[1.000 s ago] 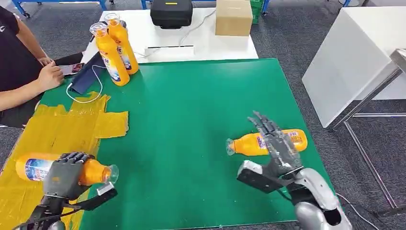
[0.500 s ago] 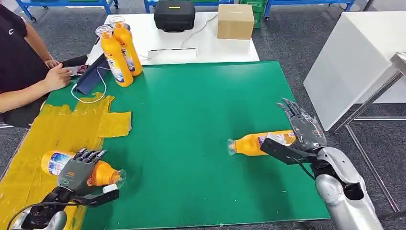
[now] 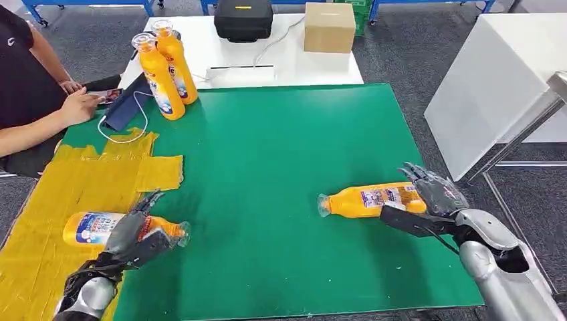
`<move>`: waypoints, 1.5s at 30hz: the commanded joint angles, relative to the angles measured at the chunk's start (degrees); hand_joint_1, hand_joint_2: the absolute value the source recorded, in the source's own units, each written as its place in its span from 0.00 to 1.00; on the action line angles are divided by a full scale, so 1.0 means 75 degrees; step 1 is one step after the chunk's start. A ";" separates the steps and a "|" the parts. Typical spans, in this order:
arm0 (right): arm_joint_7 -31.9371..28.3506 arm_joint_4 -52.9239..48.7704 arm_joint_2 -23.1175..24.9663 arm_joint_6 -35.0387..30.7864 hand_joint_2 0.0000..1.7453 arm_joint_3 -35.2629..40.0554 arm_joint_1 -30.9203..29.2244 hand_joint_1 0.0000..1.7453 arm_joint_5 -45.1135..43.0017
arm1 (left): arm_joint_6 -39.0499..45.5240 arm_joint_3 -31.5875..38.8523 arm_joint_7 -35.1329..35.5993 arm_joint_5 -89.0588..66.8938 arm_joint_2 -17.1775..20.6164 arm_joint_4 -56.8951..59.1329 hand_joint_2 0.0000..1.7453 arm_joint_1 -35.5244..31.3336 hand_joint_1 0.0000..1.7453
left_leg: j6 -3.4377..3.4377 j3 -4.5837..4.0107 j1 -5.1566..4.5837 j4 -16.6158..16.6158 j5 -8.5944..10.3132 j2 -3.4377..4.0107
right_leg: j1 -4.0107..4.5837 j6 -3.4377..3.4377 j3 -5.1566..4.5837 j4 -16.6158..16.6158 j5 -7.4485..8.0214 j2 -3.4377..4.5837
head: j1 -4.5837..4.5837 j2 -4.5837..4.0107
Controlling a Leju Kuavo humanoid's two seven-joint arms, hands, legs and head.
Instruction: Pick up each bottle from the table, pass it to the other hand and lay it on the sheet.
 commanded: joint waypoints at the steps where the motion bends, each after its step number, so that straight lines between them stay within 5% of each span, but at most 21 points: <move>1: -0.0003 0.0738 -0.0251 -0.0039 1.00 0.0066 0.0414 0.00 0.0258 | -0.0417 0.0985 -0.0189 0.1508 -0.1174 -0.0825 0.00 -0.0128 0.00 | -0.0004 0.0013 0.0004 -0.0008 -0.0008 0.0016 | 0.0004 0.0000 0.0012 -0.0012 -0.0003 0.0004 | -0.0003 0.0000; 11: 0.0004 0.1365 -0.0323 -0.0434 1.00 -0.0196 0.0610 0.00 0.1178 | -0.1078 0.1320 -0.0149 0.4133 -0.1514 -0.2390 0.00 0.0086 0.00 | 0.0002 -0.0024 0.0006 -0.0003 -0.0013 0.0033 | 0.0006 0.0003 -0.0030 -0.0009 -0.0001 0.0017 | -0.0003 0.0000; 29: 0.0096 0.1448 0.0282 -0.0879 1.00 -0.0077 -0.0338 0.00 0.1939 | -0.1247 0.1076 -0.0190 0.4103 -0.1489 -0.2703 0.00 0.0386 0.00 | 0.0000 0.0001 0.0007 -0.0013 -0.0021 0.0081 | 0.0008 0.0000 -0.0018 -0.0017 0.0005 0.0053 | -0.0006 0.0000; 45: -0.0020 0.1563 0.0201 -0.0755 1.00 0.0038 -0.0861 0.00 0.1942 | -0.1363 0.1205 -0.0179 0.4217 -0.1509 -0.2595 0.00 0.0322 0.00 | 0.0006 -0.0032 0.0000 -0.0005 -0.0011 0.0044 | 0.0000 0.0002 -0.0044 -0.0001 0.0002 0.0029 | -0.0003 0.0000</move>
